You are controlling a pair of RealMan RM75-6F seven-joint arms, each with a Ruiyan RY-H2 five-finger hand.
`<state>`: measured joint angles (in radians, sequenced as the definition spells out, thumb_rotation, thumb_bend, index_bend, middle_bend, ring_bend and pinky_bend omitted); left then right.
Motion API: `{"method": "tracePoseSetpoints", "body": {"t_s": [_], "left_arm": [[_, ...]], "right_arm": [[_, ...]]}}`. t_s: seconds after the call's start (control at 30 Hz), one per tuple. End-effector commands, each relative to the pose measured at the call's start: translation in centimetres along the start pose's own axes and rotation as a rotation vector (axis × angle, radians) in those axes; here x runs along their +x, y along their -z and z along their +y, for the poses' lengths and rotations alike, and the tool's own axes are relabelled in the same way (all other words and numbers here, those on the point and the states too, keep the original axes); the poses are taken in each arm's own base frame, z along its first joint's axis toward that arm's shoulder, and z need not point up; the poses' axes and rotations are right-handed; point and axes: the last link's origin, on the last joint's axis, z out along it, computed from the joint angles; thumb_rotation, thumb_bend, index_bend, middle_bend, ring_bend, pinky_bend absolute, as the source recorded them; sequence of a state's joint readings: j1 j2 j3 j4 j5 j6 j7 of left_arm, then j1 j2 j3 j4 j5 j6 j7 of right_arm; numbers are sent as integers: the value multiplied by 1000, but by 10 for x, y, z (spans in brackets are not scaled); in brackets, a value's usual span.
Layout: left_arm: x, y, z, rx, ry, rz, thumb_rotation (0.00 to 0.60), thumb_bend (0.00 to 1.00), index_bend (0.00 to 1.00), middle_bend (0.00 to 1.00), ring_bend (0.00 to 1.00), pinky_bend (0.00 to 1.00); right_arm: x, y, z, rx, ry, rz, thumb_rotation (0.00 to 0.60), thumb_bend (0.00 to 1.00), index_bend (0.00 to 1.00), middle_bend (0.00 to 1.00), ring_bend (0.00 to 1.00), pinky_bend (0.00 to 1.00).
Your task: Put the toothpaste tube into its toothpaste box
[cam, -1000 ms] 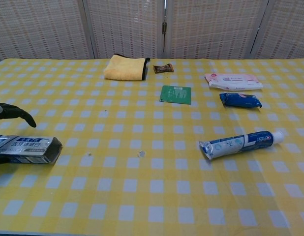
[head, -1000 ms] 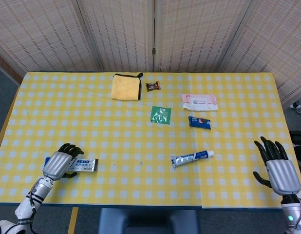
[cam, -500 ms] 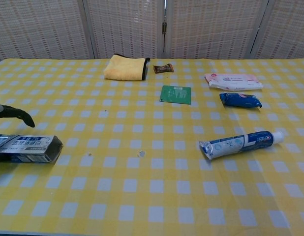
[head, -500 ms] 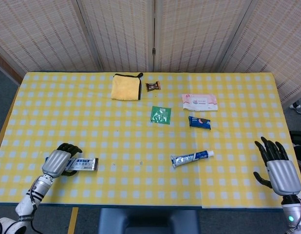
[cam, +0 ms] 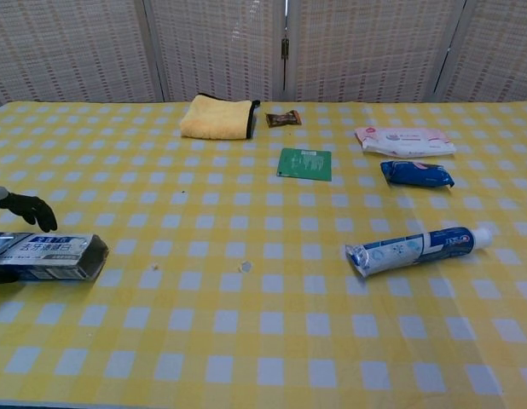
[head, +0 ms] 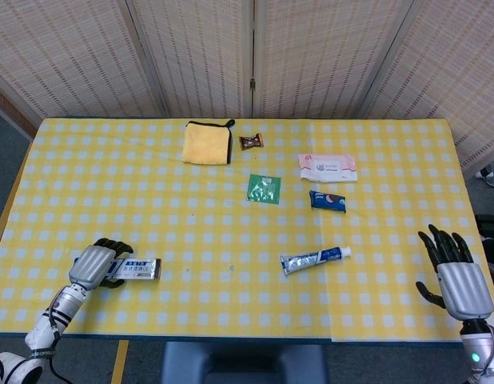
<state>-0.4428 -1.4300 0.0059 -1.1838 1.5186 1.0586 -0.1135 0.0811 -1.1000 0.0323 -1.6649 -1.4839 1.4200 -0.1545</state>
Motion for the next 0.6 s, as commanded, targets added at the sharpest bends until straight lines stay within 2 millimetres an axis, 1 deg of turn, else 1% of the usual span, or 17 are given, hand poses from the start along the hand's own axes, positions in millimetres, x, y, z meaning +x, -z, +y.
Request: {"method": "tracePoseSetpoints", "body": {"t_s": [0.03, 0.13, 0.23, 0.4, 0.6], "left_arm": [[0, -1, -3, 10, 16, 38, 600, 197, 366, 385, 381, 310], [-1, -1, -5, 10, 28, 30, 600, 197, 407, 409, 399, 316], [-2, -2, -8, 18, 27, 21, 600, 196, 426, 421, 411, 330], [-4, -3, -11, 36, 39, 0, 600, 196, 439, 432, 421, 350], [-4, -4, -10, 42, 67, -5, 600, 208, 454, 450, 442, 375]], "right_arm": [[1, 0, 0, -2, -6, 2, 600, 283, 0, 0, 0, 0], [2, 0, 1, -4, -7, 10, 600, 283, 0, 0, 0, 0], [1, 0, 0, -5, -5, 14, 600, 283, 0, 0, 0, 0], [1, 1, -1, -3, -2, 14, 600, 284, 0, 0, 0, 0], [-1, 1, -1, -1, 1, 7, 600, 283, 0, 0, 0, 0]]}}
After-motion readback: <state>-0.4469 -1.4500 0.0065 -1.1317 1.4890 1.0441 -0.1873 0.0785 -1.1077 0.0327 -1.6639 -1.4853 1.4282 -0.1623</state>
